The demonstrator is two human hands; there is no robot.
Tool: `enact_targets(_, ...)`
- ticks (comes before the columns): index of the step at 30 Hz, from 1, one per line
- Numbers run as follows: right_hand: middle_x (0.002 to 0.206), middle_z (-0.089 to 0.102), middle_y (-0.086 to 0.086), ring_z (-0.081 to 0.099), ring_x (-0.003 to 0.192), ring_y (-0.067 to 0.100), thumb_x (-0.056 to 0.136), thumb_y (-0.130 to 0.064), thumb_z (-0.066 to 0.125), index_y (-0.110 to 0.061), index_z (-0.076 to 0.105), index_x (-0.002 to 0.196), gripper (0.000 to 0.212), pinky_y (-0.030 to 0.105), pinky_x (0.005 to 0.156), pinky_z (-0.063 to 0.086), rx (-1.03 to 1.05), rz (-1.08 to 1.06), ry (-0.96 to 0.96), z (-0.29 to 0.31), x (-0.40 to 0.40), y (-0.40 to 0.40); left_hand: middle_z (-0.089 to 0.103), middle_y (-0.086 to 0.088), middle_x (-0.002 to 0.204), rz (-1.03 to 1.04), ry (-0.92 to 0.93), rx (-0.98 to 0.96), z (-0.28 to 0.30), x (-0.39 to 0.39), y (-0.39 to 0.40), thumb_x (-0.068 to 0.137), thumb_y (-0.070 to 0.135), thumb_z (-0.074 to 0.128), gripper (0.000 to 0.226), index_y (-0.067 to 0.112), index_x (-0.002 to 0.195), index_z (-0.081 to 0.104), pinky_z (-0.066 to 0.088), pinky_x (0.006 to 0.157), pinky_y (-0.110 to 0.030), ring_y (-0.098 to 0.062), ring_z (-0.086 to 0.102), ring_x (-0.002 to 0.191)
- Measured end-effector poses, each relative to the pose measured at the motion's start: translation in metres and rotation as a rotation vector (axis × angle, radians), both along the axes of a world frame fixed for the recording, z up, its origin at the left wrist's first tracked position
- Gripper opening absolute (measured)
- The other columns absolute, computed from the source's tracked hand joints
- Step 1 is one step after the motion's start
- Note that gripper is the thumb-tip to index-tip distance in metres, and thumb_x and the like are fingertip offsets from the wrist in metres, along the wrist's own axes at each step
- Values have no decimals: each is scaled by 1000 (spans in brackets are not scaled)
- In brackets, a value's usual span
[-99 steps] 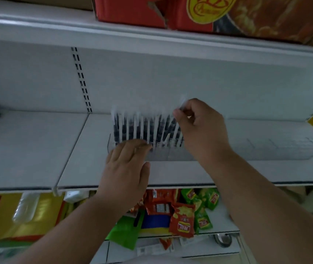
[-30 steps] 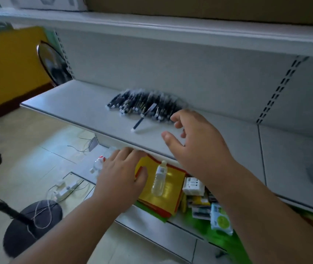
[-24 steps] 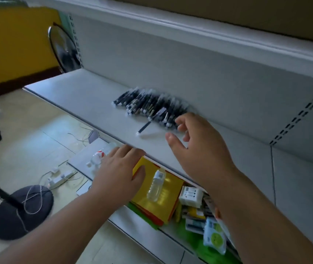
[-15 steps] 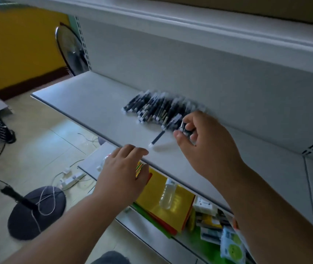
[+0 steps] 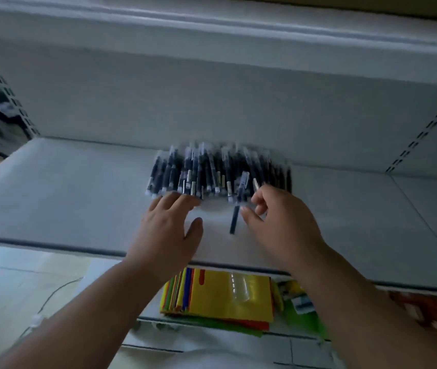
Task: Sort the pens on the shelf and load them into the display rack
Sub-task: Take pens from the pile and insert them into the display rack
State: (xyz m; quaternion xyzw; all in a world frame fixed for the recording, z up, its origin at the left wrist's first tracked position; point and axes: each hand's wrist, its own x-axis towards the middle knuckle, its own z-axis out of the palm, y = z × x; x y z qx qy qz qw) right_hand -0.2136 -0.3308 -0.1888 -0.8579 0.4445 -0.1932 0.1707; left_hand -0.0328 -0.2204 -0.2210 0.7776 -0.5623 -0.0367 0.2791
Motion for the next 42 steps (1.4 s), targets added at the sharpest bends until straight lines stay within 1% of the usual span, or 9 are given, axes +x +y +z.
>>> enact_targets(6,85,56,-8,55,75,13,92,-43,60,-22,54,97,22,33,67,51,-39,-133,10,5,20,15,60,4,115,-133,14,-19,-2,25,2,89,40,46,39,21,118,63,47,91,-40,-23,57,106)
enact_targets(10,86,55,-7,55,76,14,92,-44,60,-22,52,97,24,32,67,50,-38,-171,68,5,35,16,60,5,117,-156,30,-50,-1,31,6,92,30,59,30,20,120,63,45,92,-38,-21,56,109)
enact_targets(14,83,58,-7,55,73,14,92,-39,60,-22,50,94,20,26,57,39,26,-255,155,-1,47,13,60,6,112,-180,-4,-112,9,40,8,92,37,49,34,20,119,62,45,88,-33,-18,57,100)
enact_targets(18,73,59,-3,56,68,16,91,-24,57,-21,46,101,15,28,55,37,76,-280,49,-11,47,14,60,9,105,-167,-4,-191,21,46,16,89,41,43,38,20,115,62,40,84,-29,-17,57,96)
enact_targets(24,83,56,-9,58,70,9,95,-21,57,-17,47,130,37,31,63,50,63,-265,-200,2,38,21,61,6,105,-142,-7,-191,22,58,7,88,42,43,40,19,113,64,45,86,-34,-21,59,96)
enact_targets(27,89,58,-10,61,71,11,93,-22,58,-18,48,129,38,38,66,56,81,-238,-242,10,35,27,63,1,104,-131,-36,-141,16,64,-4,90,36,51,33,16,111,65,45,83,-34,-25,61,94)
enact_targets(31,89,59,-9,61,74,10,92,-21,58,-20,50,121,30,42,64,58,70,-218,-298,21,34,32,61,-3,116,-76,-68,25,15,70,-25,94,38,54,35,18,122,62,43,87,-36,-28,56,107)
enact_targets(38,81,55,-10,54,63,0,93,-26,58,-28,47,102,14,11,54,37,-48,-177,-378,37,29,32,56,-11,121,105,-43,113,10,83,-52,91,42,56,38,16,119,58,42,92,-41,-36,53,111)
enact_targets(42,81,55,-10,54,63,1,92,-29,58,-29,47,98,13,11,53,38,-66,-173,-370,38,31,30,52,-15,124,193,-26,152,3,93,-52,91,46,56,47,12,123,54,38,97,-43,-37,46,118)
